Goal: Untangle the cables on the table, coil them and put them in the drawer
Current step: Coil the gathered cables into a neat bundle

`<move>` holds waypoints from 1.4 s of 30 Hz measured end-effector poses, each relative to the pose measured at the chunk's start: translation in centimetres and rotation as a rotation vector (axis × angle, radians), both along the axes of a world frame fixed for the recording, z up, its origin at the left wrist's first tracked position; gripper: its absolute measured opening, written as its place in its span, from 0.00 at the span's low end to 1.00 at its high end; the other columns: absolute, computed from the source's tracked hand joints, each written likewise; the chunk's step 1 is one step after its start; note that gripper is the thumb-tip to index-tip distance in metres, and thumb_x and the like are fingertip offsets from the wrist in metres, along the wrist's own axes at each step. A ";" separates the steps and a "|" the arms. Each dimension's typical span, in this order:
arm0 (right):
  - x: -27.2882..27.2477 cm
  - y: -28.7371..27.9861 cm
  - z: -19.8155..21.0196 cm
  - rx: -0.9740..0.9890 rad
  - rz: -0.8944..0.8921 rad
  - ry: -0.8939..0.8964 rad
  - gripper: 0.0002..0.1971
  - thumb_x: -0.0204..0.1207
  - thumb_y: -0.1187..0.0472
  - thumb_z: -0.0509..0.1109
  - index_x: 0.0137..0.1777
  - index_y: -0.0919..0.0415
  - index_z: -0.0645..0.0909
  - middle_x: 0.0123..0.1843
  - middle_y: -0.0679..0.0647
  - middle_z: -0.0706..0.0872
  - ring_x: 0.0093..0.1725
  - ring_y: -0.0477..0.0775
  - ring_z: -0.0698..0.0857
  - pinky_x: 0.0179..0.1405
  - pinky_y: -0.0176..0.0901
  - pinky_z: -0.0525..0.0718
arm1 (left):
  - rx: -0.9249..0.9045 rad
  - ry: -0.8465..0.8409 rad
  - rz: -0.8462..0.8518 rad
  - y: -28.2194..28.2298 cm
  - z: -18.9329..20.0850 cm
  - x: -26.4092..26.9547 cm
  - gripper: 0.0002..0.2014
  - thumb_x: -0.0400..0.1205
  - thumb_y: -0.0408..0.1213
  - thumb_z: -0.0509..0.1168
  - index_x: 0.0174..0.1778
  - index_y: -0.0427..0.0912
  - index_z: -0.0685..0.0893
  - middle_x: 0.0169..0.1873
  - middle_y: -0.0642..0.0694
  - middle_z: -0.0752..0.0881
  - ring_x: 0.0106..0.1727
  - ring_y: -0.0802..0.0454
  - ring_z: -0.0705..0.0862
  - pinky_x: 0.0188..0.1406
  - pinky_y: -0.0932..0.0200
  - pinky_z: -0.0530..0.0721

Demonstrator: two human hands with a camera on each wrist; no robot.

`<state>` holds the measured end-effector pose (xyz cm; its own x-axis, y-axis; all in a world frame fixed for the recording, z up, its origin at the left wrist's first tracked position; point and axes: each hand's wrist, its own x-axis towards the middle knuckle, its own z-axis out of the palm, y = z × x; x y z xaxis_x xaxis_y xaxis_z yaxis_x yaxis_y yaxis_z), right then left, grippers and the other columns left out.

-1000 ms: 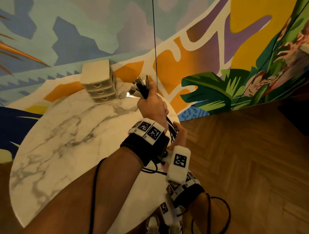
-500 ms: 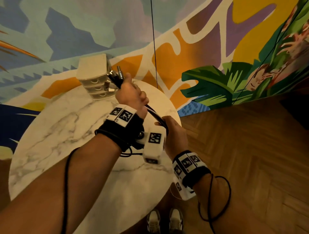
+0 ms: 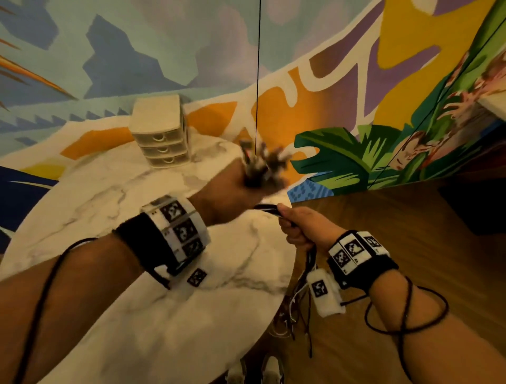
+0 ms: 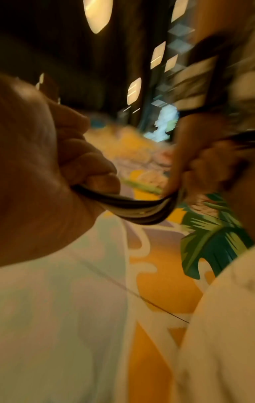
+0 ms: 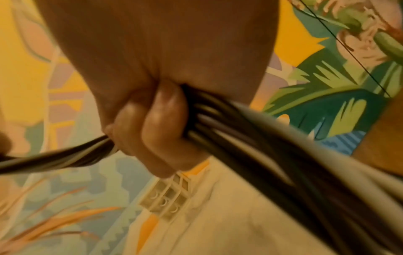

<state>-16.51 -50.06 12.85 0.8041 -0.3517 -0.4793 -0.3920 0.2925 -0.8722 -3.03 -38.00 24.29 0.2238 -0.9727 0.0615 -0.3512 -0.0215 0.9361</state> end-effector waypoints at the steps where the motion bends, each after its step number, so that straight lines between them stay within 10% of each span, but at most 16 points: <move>1: 0.2 -0.2 0.4 -0.065 0.030 0.017 0.22 0.68 0.38 0.72 0.31 0.54 0.70 0.25 0.52 0.65 0.23 0.50 0.60 0.21 0.33 0.57 | 0.001 -0.383 -0.195 0.9 -0.5 -0.6 0.05 0.79 0.33 0.65 0.38 0.40 0.83 0.27 0.48 0.87 0.27 0.57 0.77 0.30 0.65 0.77; 5: 1.0 -0.1 1.6 -0.251 0.202 0.109 0.23 0.80 0.41 0.63 0.29 0.55 0.67 0.23 0.50 0.63 0.21 0.49 0.59 0.23 0.42 0.56 | 0.402 -1.325 -0.953 3.5 -3.2 -1.4 0.11 0.79 0.44 0.61 0.47 0.43 0.86 0.41 0.43 0.88 0.42 0.43 0.85 0.44 0.53 0.82; 11: 0.4 1.1 1.0 -0.180 0.152 0.084 0.25 0.74 0.38 0.61 0.25 0.55 0.64 0.20 0.48 0.62 0.18 0.47 0.59 0.18 0.35 0.64 | 0.478 -1.591 -0.723 2.0 -2.9 5.1 0.12 0.82 0.42 0.57 0.55 0.43 0.82 0.47 0.43 0.87 0.47 0.42 0.85 0.47 0.51 0.81; 16: -0.1 0.7 1.6 0.539 -0.002 -0.310 0.25 0.58 0.57 0.77 0.27 0.53 0.57 0.18 0.45 0.57 0.15 0.45 0.53 0.16 0.31 0.52 | -0.236 -1.131 -0.166 1.7 -6.4 3.2 0.03 0.69 0.39 0.63 0.31 0.45 0.81 0.21 0.48 0.82 0.21 0.44 0.81 0.19 0.60 0.75; 22: 0.4 2.5 3.6 0.646 0.202 -0.400 0.15 0.53 0.64 0.72 0.24 0.51 0.67 0.20 0.46 0.56 0.16 0.46 0.54 0.18 0.30 0.54 | -0.111 -0.058 0.255 -0.1 -7.7 -0.6 0.06 0.77 0.41 0.66 0.36 0.48 0.85 0.30 0.43 0.86 0.35 0.42 0.83 0.39 0.44 0.83; 25: 0.7 3.2 3.6 0.537 0.133 -0.225 0.18 0.50 0.68 0.67 0.22 0.51 0.59 0.20 0.48 0.52 0.16 0.46 0.51 0.19 0.29 0.51 | -0.005 0.172 0.247 -0.8 -6.7 -1.4 0.05 0.79 0.40 0.69 0.38 0.53 0.86 0.35 0.51 0.88 0.39 0.57 0.85 0.43 0.61 0.83; 29: 1.9 3.3 3.1 0.163 -0.025 -0.034 0.19 0.69 0.70 0.67 0.22 0.55 0.67 0.19 0.49 0.59 0.15 0.47 0.60 0.18 0.34 0.57 | 0.062 0.361 0.555 -2.4 -6.9 -2.1 0.07 0.75 0.33 0.72 0.33 0.48 0.85 0.29 0.48 0.85 0.30 0.55 0.82 0.32 0.57 0.80; 32: 1.9 4.1 2.3 -0.320 -0.145 0.085 0.13 0.80 0.62 0.67 0.34 0.62 0.76 0.25 0.56 0.75 0.23 0.51 0.74 0.26 0.43 0.76 | 0.032 0.378 0.752 -3.6 -7.1 -1.4 0.07 0.76 0.35 0.72 0.32 0.43 0.83 0.18 0.55 0.79 0.21 0.60 0.75 0.28 0.59 0.74; 36: 1.5 5.4 0.5 -0.743 -0.323 0.022 0.15 0.85 0.50 0.58 0.44 0.61 0.73 0.32 0.51 0.74 0.30 0.49 0.71 0.31 0.45 0.67 | -0.080 0.397 0.891 -4.6 -6.9 -1.0 0.03 0.76 0.37 0.72 0.39 0.43 0.87 0.30 0.51 0.86 0.31 0.61 0.82 0.38 0.62 0.79; 42: 1.6 3.2 3.6 0.424 -0.293 -0.176 0.23 0.82 0.44 0.53 0.27 0.53 0.65 0.17 0.45 0.59 0.15 0.44 0.54 0.18 0.33 0.48 | 0.007 0.546 0.627 -3.2 -8.6 -0.9 0.13 0.80 0.46 0.67 0.33 0.43 0.84 0.16 0.53 0.69 0.20 0.56 0.65 0.22 0.61 0.63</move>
<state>-14.95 -46.88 16.47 0.7823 -0.3784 -0.4948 -0.1000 0.7077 -0.6994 -3.94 -41.16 15.73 0.7209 -0.6579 -0.2180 0.2313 -0.0681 0.9705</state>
